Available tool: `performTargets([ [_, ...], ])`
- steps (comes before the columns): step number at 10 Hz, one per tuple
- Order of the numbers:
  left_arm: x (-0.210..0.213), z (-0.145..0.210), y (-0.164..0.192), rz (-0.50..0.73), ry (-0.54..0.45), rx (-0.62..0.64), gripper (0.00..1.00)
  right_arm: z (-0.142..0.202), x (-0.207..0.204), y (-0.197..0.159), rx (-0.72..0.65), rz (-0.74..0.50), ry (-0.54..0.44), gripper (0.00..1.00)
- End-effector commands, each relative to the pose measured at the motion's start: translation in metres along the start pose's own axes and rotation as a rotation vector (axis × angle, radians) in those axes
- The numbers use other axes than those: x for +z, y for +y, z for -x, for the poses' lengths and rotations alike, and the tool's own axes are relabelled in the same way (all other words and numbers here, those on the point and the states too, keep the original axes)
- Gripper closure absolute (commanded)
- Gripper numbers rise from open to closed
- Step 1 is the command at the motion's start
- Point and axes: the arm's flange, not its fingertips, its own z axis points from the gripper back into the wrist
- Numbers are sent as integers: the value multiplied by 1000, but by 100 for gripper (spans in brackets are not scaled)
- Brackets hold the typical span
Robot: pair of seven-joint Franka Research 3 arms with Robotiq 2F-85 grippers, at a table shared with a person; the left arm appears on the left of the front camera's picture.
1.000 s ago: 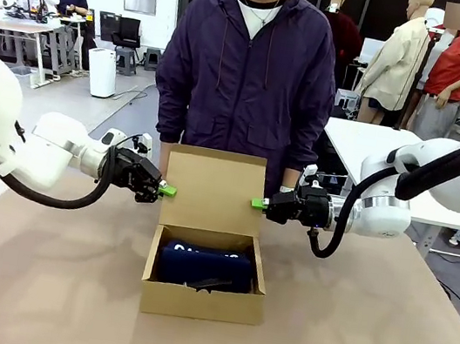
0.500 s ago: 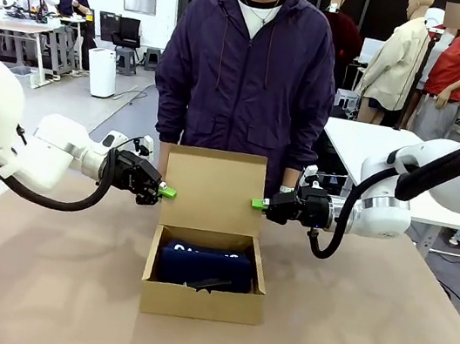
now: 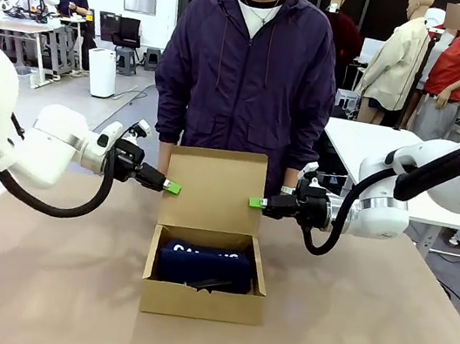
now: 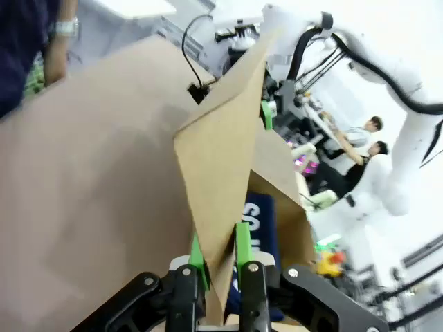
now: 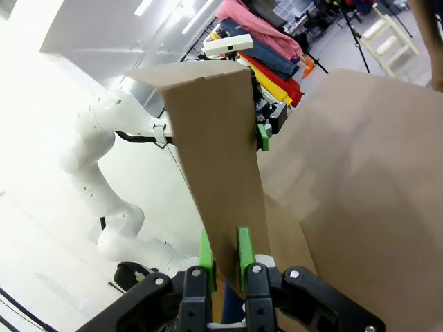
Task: Pack the items into the box.
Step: Close the Mailer Box.
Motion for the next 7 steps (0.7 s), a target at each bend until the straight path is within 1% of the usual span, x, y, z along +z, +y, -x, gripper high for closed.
performTargets([
  [1, -4, 20, -22, -32, -89, -172, 78, 9, -3, 10, 109, -26, -11, 80],
  [2, -4, 22, -25, -23, -117, -246, 78, 10, -4, 15, 156, -23, -2, 80],
  [3, -4, 22, -28, -9, -120, -322, 78, 13, -6, 23, 220, -8, 3, 80],
  [5, -4, 24, -37, 17, -144, -473, 78, 19, -9, 40, 371, 54, 23, 80],
  [7, -1, 30, -46, 52, -144, -578, 78, 26, -12, 52, 493, 111, 52, 80],
])
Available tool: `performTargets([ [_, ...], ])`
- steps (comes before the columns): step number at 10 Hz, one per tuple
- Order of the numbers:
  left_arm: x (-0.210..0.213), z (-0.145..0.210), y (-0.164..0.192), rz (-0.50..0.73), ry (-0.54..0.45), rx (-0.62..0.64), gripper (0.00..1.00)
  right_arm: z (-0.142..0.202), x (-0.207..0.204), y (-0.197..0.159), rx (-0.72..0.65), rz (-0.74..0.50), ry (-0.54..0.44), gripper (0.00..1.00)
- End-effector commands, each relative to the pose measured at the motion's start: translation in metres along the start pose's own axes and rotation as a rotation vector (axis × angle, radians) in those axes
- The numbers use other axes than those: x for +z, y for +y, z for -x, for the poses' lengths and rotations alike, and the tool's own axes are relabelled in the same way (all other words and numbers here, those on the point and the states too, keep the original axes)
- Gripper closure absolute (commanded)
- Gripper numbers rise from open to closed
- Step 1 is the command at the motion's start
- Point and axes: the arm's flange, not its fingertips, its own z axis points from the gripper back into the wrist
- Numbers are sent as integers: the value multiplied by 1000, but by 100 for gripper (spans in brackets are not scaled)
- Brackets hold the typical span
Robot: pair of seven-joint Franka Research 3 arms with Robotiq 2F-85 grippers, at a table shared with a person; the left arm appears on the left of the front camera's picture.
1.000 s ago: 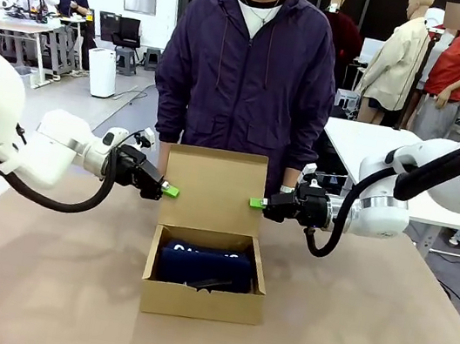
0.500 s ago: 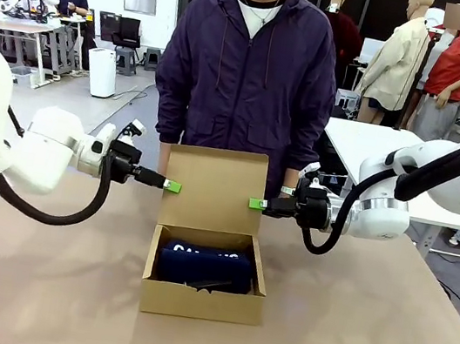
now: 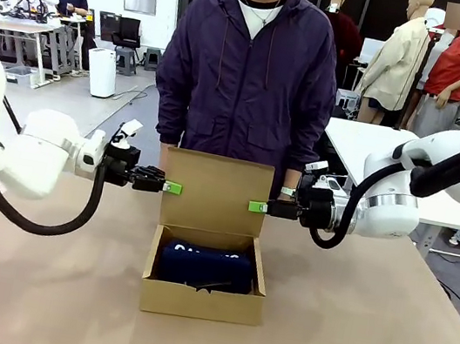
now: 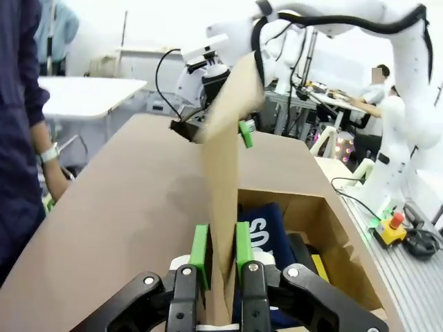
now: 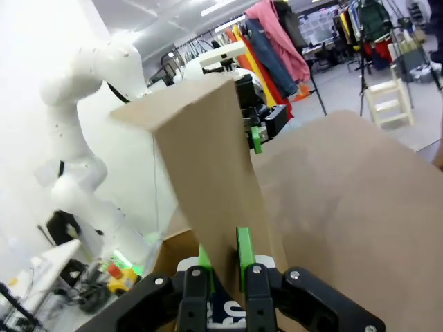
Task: Pack the items into the box.
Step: Close the Mailer Box.
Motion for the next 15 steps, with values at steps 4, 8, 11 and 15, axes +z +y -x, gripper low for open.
performTargets([
  [4, 11, 10, -51, 102, -29, -192, 78, 17, -9, 47, 317, 104, 23, 80],
  [8, 4, 37, -73, 130, -38, -156, 74, 45, -9, 89, 400, 101, -13, 80],
  [11, 3, 33, -80, 145, -65, -187, 0, 59, -6, 100, 386, 111, 10, 0],
  [15, 36, 32, -103, 62, -10, -240, 0, 57, 23, 101, 381, 145, 31, 0],
])
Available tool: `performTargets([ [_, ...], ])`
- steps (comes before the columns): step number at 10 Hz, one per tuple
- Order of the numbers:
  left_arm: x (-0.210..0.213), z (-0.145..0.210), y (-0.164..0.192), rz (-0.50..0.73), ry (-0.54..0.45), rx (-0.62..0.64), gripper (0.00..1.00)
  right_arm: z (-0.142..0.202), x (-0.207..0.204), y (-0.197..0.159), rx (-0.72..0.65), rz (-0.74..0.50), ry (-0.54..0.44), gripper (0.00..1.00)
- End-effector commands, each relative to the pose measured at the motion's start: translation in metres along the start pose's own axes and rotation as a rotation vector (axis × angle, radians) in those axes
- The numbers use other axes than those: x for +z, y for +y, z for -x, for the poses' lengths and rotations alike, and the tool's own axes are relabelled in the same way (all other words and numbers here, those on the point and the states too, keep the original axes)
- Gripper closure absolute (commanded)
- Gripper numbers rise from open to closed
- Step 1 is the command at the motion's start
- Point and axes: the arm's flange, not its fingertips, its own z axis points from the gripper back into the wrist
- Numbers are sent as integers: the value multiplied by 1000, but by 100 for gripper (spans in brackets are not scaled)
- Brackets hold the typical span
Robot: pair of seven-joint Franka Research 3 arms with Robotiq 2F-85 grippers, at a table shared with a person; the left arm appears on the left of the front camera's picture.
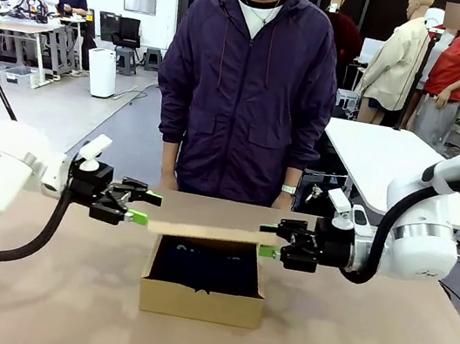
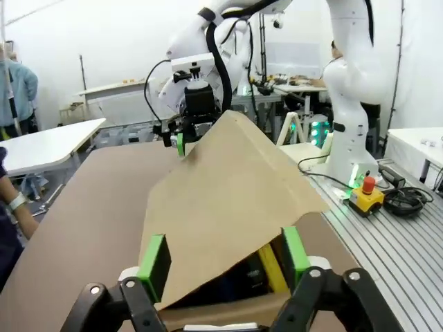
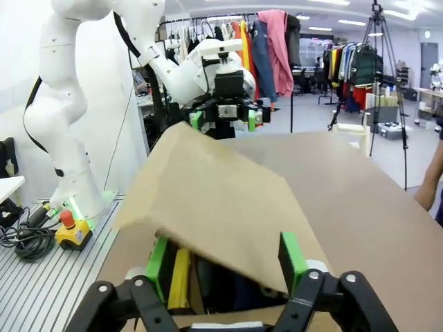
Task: Pack the items into the box.
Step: Close the Mailer Box.
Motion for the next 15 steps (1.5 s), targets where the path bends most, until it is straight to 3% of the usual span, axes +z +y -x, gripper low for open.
performTargets([
  [1, 22, -3, -25, -84, 71, -28, 0, -5, 29, 7, 8, 24, 28, 0],
  [3, 42, -7, -30, -154, 67, -6, 0, -8, 63, 12, -6, 94, 12, 0],
  [5, 40, -13, -17, -240, -87, 35, 0, -14, 66, 8, -26, 168, -71, 0],
  [6, 33, -15, -8, -209, -165, 37, 0, -16, 59, 3, -97, 208, -147, 0],
  [8, 4, -8, 11, -140, -176, 91, 0, -15, 28, -9, -135, 182, -146, 0],
  [10, -31, 12, 33, -46, -62, 179, 0, -3, -8, -25, -153, 120, -79, 0],
  [12, -49, 30, 33, 59, 41, 237, 0, 13, -37, -32, -157, 75, 50, 0],
  [15, -64, 52, 24, 117, 227, 270, 0, 28, -45, -31, -132, 8, 155, 0],
])
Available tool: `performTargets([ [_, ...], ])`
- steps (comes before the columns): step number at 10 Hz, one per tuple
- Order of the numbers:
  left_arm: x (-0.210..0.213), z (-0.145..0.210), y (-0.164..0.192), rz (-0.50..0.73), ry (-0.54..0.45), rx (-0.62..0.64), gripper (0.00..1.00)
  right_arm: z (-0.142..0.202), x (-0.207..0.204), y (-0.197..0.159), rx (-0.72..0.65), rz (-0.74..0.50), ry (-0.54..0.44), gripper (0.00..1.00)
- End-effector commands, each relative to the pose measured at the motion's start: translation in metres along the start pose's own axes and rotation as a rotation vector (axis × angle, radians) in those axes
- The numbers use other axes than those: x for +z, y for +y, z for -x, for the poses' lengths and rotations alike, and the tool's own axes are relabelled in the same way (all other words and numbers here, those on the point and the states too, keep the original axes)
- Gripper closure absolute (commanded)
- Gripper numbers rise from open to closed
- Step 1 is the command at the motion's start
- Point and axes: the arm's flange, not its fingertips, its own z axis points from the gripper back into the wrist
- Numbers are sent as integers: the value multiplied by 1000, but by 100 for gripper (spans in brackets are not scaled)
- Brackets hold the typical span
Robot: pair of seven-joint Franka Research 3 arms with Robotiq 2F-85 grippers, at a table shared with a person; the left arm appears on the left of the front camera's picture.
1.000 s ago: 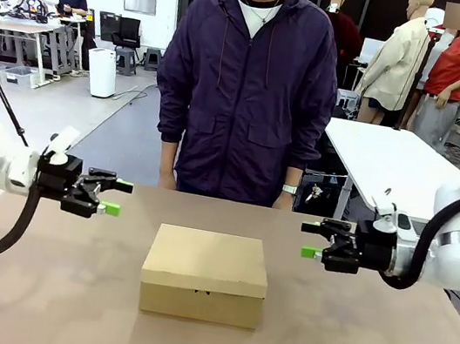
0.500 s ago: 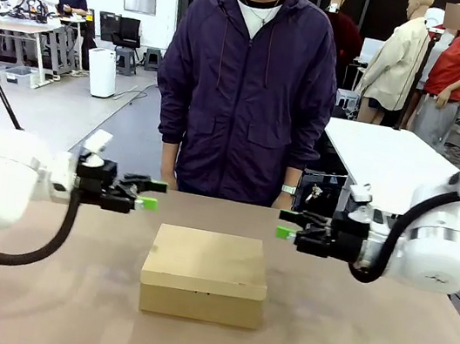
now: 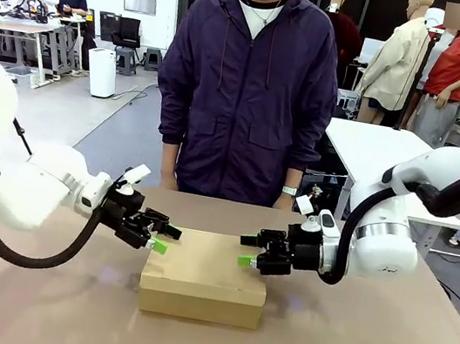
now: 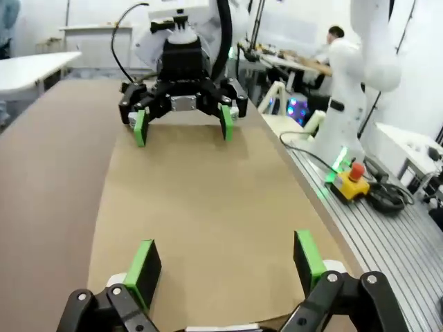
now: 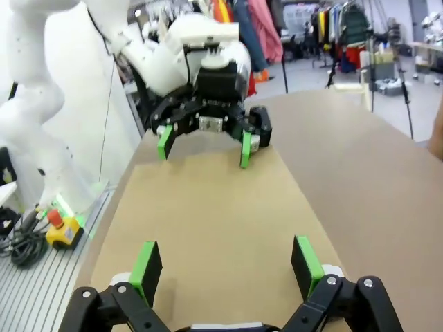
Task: Pack the items into the box.
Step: Close the Mailer Box.
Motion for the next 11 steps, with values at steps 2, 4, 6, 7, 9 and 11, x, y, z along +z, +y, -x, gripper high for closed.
performTargets([
  [2, -8, 13, 3, 28, 125, 62, 0, 1, 6, -3, 44, 21, 118, 0],
  [4, -12, 17, 5, 38, 119, 73, 0, 6, 4, -3, 65, 27, 175, 0],
  [6, -4, 12, 2, 13, 101, 43, 0, -2, 7, -2, 77, 11, 113, 0],
  [7, 11, -4, -5, -19, 63, 28, 0, -18, 17, -2, 11, -40, 18, 0],
  [9, 59, -40, -26, -80, -49, 151, 0, -63, 50, 2, -178, 23, -98, 0],
  [11, 115, -77, -53, -106, -107, 364, 0, -111, 93, 5, -452, -22, -154, 0],
])
